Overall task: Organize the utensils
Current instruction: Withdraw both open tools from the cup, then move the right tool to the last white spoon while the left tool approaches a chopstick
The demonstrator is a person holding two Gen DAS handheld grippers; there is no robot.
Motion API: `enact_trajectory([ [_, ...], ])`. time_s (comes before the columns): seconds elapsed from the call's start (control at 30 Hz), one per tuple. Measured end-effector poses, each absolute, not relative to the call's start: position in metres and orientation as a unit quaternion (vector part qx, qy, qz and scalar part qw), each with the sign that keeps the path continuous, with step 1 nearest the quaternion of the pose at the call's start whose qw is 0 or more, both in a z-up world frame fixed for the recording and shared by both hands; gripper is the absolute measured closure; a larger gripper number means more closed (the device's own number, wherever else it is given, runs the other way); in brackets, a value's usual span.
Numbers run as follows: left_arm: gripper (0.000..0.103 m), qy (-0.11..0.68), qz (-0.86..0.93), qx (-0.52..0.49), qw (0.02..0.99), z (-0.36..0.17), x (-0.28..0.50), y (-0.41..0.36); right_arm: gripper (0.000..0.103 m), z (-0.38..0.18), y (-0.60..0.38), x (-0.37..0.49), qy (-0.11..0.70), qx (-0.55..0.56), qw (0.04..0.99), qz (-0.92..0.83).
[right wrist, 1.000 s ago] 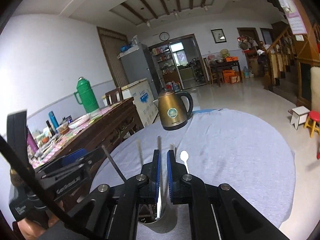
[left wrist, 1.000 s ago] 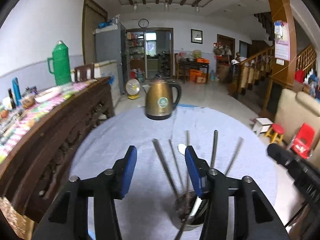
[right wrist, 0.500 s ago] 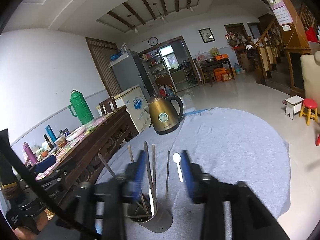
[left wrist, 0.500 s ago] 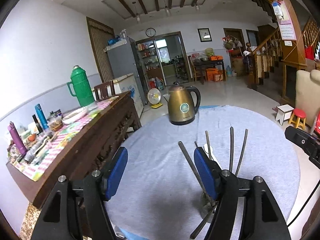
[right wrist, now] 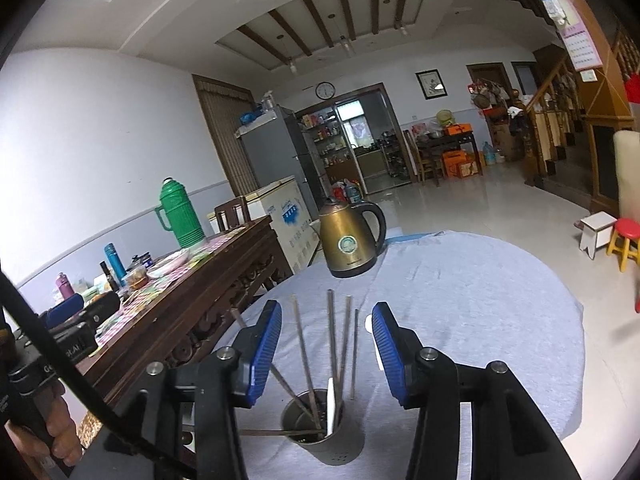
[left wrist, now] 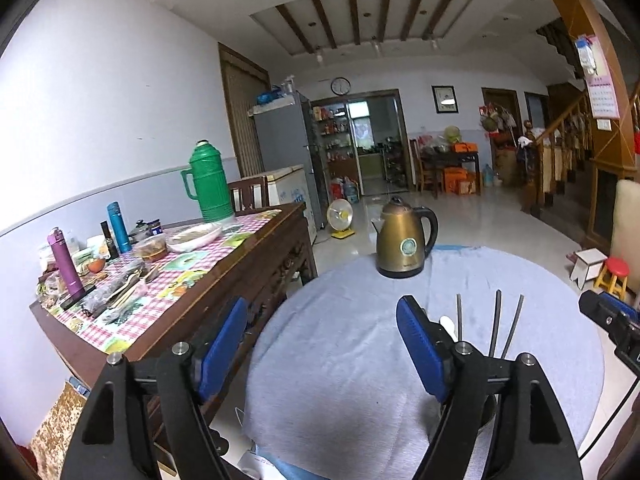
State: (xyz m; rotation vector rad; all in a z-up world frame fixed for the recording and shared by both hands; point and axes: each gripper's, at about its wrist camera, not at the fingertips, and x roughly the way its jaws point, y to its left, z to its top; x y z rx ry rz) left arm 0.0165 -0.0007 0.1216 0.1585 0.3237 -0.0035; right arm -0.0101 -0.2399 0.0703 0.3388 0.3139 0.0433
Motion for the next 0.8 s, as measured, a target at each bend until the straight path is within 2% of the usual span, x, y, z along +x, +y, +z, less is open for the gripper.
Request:
enact_trajectory([
  [0.47, 0.022, 0.170, 0.011, 0.061, 0.983, 0.116, 0.030, 0.025, 0.049, 0.073, -0.214, -0.004, 0.164, 0.147, 0.975, 0.036],
  [0.8, 0.022, 0.227, -0.008, 0.028, 0.974, 0.095, 0.089, 0.053, 0.049, 0.060, -0.252, 0.026, 0.184, 0.173, 0.968, -0.004],
])
